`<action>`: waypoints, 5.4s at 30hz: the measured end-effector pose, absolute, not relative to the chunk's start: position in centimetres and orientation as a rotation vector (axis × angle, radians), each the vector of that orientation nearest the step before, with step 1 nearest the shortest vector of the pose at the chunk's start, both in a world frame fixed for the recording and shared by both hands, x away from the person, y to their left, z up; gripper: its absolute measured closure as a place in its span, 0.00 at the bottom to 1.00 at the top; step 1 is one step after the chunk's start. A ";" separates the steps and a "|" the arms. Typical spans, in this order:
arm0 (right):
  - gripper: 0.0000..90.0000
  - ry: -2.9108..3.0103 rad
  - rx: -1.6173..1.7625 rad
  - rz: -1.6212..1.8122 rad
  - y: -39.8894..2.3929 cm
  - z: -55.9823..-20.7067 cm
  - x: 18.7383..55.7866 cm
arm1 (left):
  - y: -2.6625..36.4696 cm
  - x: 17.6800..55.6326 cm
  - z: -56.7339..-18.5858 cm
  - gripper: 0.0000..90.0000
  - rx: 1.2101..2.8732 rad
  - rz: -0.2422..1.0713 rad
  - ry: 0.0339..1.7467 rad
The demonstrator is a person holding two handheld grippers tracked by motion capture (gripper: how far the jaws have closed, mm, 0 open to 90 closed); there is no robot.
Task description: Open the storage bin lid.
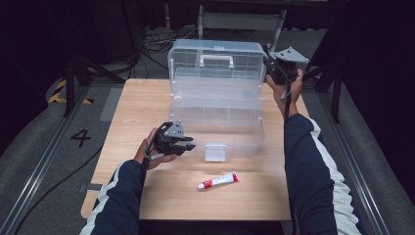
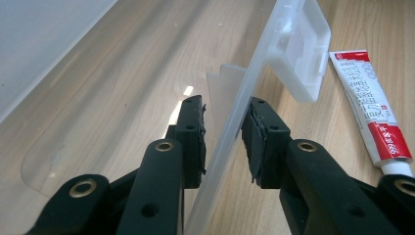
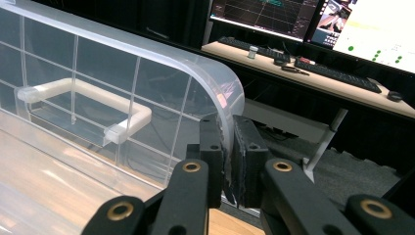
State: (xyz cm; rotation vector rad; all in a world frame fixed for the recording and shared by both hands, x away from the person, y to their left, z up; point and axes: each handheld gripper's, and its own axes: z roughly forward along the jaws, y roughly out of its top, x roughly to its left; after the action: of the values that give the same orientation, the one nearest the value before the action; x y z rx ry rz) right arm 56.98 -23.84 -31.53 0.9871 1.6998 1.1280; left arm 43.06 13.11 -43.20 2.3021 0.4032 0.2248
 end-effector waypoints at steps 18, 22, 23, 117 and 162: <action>0.93 1.801 1.045 1.101 -24.0 -31.3 60.7 | 13.3 43.1 -43.2 0.80 2.310 0.190 0.397; 0.93 1.817 1.053 1.093 -24.0 -31.5 61.6 | 13.3 43.0 -43.2 0.81 2.309 0.199 0.394; 0.93 1.821 1.051 1.088 -24.0 -31.5 61.8 | 13.2 43.0 -43.2 0.81 2.307 0.200 0.397; 0.88 2.065 1.285 0.846 -24.9 -37.9 69.1 | 13.4 41.7 -43.2 0.81 2.322 0.193 0.339; 0.85 2.084 1.049 0.909 -27.4 -33.3 58.6 | 12.8 41.4 -43.1 0.80 2.360 0.249 0.324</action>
State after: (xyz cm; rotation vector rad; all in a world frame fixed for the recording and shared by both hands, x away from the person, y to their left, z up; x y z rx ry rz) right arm 58.56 -27.36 -33.29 1.0486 2.0844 0.9090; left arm 41.36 12.84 -43.08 2.3600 0.3241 0.2494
